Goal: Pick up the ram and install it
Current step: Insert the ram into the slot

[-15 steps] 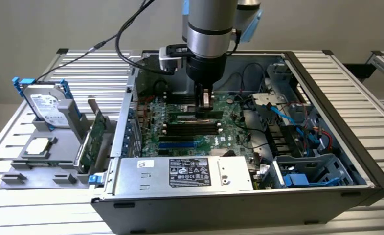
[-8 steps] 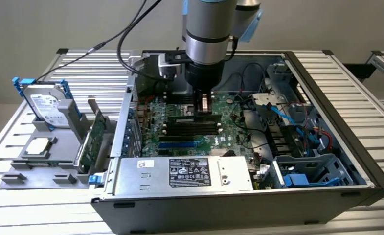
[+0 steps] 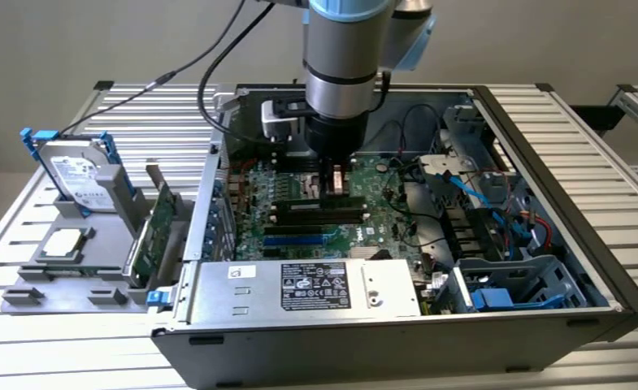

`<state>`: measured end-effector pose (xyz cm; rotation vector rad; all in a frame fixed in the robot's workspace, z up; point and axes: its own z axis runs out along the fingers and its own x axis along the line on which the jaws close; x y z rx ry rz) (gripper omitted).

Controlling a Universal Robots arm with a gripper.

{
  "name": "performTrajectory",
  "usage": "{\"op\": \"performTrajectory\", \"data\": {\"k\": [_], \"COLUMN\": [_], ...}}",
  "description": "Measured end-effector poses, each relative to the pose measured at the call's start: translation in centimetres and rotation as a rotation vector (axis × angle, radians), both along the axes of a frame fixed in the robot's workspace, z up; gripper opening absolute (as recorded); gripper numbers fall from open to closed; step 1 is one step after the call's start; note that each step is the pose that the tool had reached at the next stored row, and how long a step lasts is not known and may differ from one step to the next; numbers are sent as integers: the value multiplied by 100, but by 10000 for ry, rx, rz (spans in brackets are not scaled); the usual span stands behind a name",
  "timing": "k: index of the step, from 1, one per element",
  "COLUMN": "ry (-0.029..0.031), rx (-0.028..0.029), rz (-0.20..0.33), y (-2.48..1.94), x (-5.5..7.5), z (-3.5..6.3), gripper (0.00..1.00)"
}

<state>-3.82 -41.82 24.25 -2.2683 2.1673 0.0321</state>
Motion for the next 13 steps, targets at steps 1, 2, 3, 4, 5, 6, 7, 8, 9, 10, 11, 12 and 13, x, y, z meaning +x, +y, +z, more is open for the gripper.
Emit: {"op": "performTrajectory", "data": {"k": [1,2,3,4,5,6,7,8,9,10,11,12,13], "ry": [12,26,31,37,49,80,142,197,239,282,300,306,309], "rx": [-17,-35,-46,-50,-56,-67,-82,-94,-109,-144,-186,-236,-277], "rz": [1,2,3,2,2,3,4,3,3,3,2,2,0], "y": [0,0,1,1,3,7,11,14,17,21,25,29,32], "x": [0,0,0,0,0,1,6,15,23,35,47,56,60], "z": [-8,-18,-31,-45,-58,-66,-70,-70,-71,-71,-72,-73,-74], "gripper": [14,14,14,14,14,14,14,14,14,14,14,14,14]}}
